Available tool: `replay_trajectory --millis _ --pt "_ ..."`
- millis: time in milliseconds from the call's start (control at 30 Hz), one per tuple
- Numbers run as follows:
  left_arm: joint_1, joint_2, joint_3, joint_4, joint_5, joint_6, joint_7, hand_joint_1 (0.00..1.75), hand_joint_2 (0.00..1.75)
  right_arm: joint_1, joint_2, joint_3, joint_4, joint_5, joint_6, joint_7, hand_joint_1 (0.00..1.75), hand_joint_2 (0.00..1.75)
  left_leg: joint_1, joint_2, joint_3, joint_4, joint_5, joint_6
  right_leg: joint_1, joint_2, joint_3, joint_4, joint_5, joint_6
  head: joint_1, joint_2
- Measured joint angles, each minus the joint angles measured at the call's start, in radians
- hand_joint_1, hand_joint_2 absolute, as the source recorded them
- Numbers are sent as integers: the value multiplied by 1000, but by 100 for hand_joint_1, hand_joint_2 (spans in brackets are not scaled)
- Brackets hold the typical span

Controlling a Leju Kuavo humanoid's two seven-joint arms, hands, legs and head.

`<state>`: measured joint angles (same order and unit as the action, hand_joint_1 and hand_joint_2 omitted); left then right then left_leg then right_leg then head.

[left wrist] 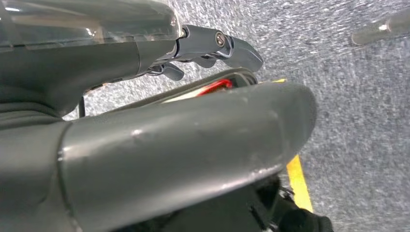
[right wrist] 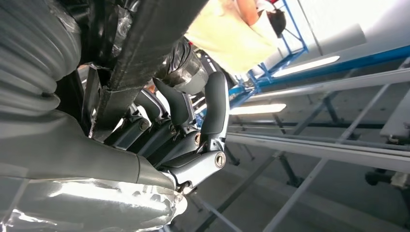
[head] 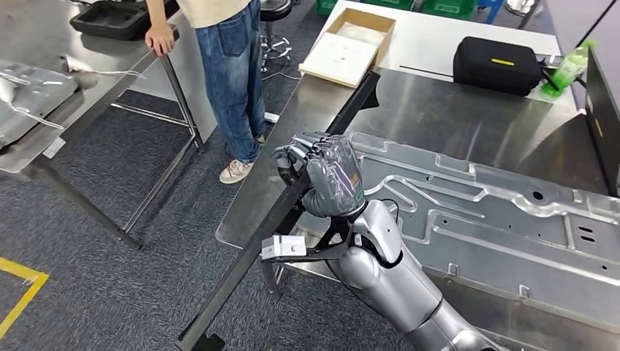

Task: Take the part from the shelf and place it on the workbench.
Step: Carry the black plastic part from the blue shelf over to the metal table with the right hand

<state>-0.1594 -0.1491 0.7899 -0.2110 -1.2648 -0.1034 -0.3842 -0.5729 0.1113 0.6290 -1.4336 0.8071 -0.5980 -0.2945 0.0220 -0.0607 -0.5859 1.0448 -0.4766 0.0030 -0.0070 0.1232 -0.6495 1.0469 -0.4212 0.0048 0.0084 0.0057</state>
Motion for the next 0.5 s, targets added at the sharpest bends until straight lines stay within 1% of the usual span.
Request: replay_trajectory --millis 33,67,100,133,167,200,233,267,300,333,367,400,433,467,500 --pt "-1 0 -1 0 0 0 0 0 0 0 0 -1 0 0 0 0 175 175 0 11 1 -3 4 7 -2 1 -2 0 1 6 0 0" --pt "-3 0 -1 0 -1 0 0 0 0 0 -1 -2 0 0 0 0 175 175 1 21 2 -7 8 15 -1 -13 -7 8 -4 11 1 0" --pt "-5 0 -2 0 -1 0 0 0 0 -2 -1 -3 0 -1 -1 0 175 175 2 32 4 -12 12 22 0 -37 -18 32 -20 16 1 0" --pt "-5 0 -2 0 -1 0 -1 0 0 -3 -2 -4 1 -1 -1 0 175 175 2 44 5 -15 14 28 0 -67 -37 74 -45 19 2 0" --pt "-4 0 -3 0 -2 0 -1 0 0 -4 -2 -4 2 -2 -2 0 175 175 0 56 5 -16 15 31 0 -93 -65 133 -76 23 2 0" --pt "-3 0 -3 0 -2 0 -1 0 0 -4 -2 -5 3 -3 -2 0 175 175 -2 68 5 -16 14 33 -2 -106 -96 196 -103 26 2 0" --pt "-1 1 -4 0 -2 0 -1 0 0 -3 -3 -6 6 -4 -2 0 175 175 -4 82 5 -16 13 33 -4 -113 -119 243 -118 29 2 0" --pt "-1 1 -4 0 -2 0 0 0 0 -3 -4 -7 8 -6 -3 0 175 175 -5 95 5 -16 12 34 -5 -117 -129 262 -116 30 2 0" --pt "-2 1 -5 0 -2 0 0 0 0 -2 -5 -9 10 -8 -3 0 175 175 -6 107 6 -15 10 33 -6 -121 -117 240 -96 29 2 0" --pt "-2 1 -6 0 -2 0 0 0 0 -2 -5 -10 12 -10 -4 0 175 175 -6 118 9 -15 8 32 -5 -130 -86 183 -64 26 2 0" --pt "-3 1 -6 0 -2 0 0 0 0 -3 -6 -12 12 -12 -4 0 175 175 -6 129 12 -16 5 29 -2 -150 -48 112 -37 22 2 0" --pt "-4 1 -7 0 -2 0 0 0 0 -3 -6 -12 13 -12 -4 0 175 175 -8 139 16 -16 2 26 4 -168 -15 50 -17 15 2 0" --pt "-4 1 -7 0 -2 0 0 0 0 -4 -5 -13 13 -13 -5 0 175 175 -10 147 18 -16 -1 22 11 -182 6 9 -7 8 2 0" --pt "-5 1 -7 0 -2 0 0 0 0 -5 -5 -13 13 -13 -6 0 175 175 -11 155 20 -16 -3 17 17 -187 13 -7 -8 2 2 0" --pt "-5 1 -7 0 -2 0 0 0 0 -6 -6 -14 13 -13 -7 0 175 175 -12 164 23 -18 -5 12 21 -177 12 -8 -8 -4 2 0"
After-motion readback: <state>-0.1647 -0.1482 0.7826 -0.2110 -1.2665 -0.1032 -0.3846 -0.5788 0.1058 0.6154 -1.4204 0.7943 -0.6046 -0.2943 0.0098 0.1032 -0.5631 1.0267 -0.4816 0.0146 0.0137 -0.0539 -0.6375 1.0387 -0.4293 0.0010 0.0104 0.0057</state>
